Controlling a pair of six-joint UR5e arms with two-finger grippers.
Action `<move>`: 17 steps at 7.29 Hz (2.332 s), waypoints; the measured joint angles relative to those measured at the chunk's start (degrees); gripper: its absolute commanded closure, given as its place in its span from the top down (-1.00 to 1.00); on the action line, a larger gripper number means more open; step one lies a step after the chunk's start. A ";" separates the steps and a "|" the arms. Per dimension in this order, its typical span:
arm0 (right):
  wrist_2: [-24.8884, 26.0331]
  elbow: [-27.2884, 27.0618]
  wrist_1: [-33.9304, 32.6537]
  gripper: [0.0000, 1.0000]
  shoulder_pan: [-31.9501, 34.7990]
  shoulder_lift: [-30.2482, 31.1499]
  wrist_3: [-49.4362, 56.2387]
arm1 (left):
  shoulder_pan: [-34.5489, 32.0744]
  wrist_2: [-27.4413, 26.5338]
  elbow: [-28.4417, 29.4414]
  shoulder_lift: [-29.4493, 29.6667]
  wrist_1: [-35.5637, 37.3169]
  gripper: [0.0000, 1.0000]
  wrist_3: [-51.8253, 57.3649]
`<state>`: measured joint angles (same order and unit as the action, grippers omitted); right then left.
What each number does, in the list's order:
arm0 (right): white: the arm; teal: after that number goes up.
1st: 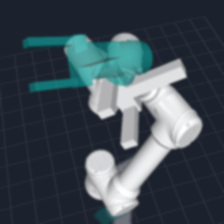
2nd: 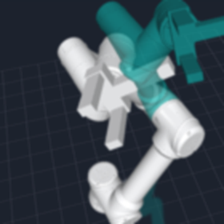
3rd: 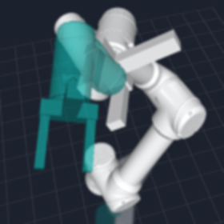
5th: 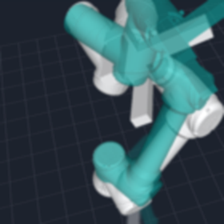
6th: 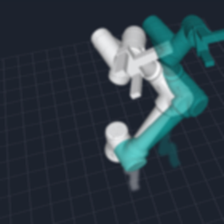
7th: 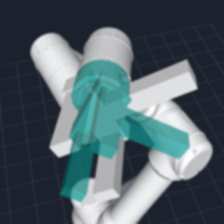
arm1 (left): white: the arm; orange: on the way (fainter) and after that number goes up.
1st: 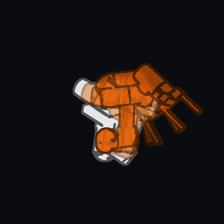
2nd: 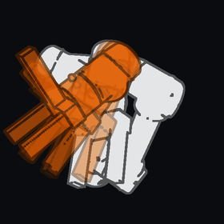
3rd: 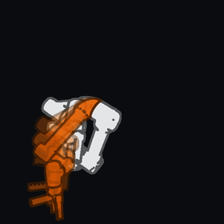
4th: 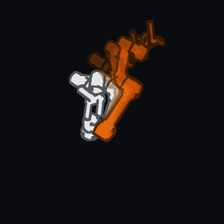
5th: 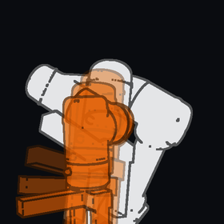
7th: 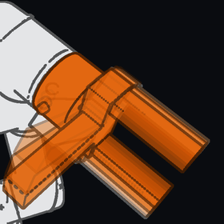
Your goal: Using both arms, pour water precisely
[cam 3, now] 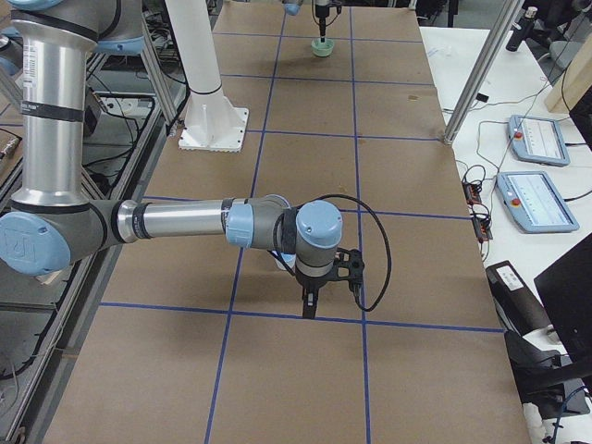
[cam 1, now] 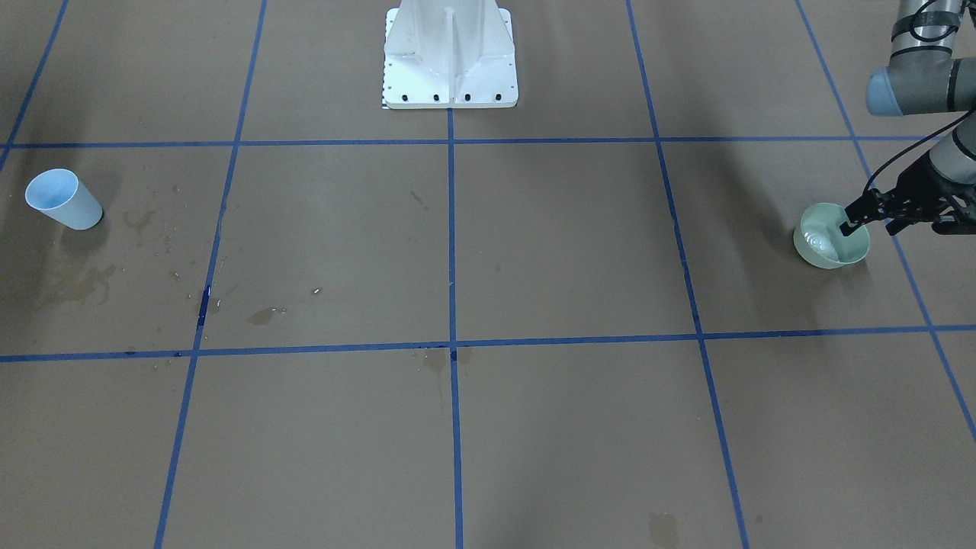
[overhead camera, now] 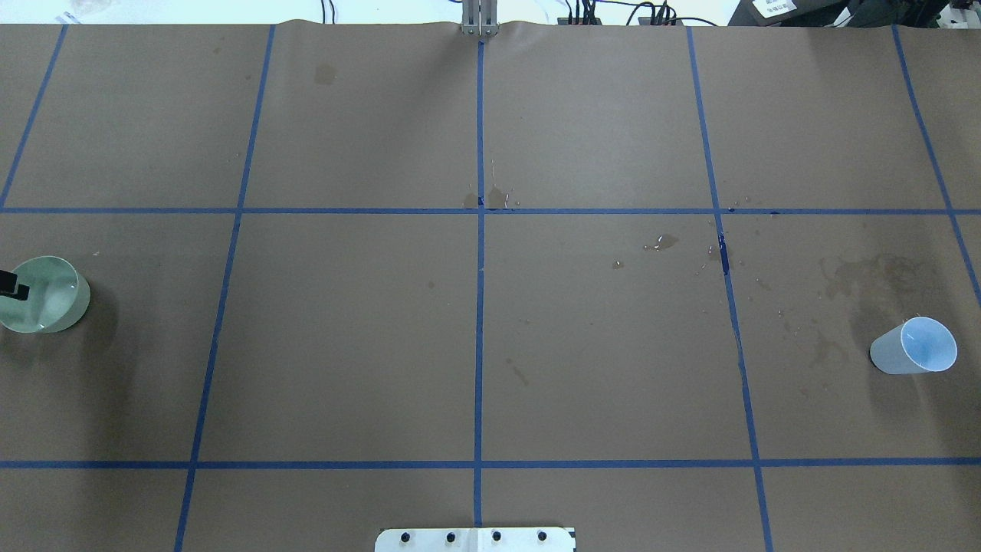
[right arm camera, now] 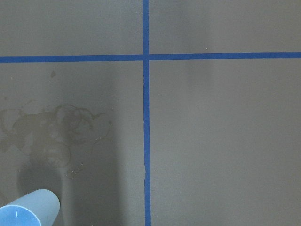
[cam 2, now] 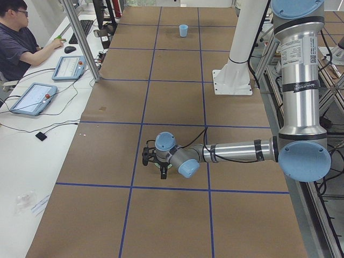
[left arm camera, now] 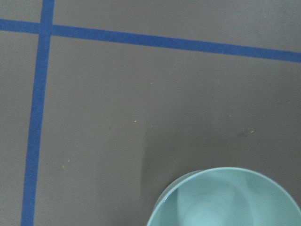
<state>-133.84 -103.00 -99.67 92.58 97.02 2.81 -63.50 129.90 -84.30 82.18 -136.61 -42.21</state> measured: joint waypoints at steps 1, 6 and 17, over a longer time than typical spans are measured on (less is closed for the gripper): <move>-0.06 -0.05 0.02 0.99 0.03 0.11 0.00 | 0.02 -0.11 0.26 -0.23 -0.28 -0.52 0.19; 0.09 -0.43 0.06 0.99 0.32 0.00 0.00 | 0.00 1.27 -0.94 0.31 -0.10 -1.00 -1.70; 0.34 -1.15 -0.16 0.99 0.66 -1.55 -0.01 | 24.38 -9.73 -2.22 52.30 38.68 -1.00 -44.16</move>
<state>-133.50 -104.14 -99.83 93.23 95.47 2.80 -39.11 120.16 -86.52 134.48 -97.93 -86.37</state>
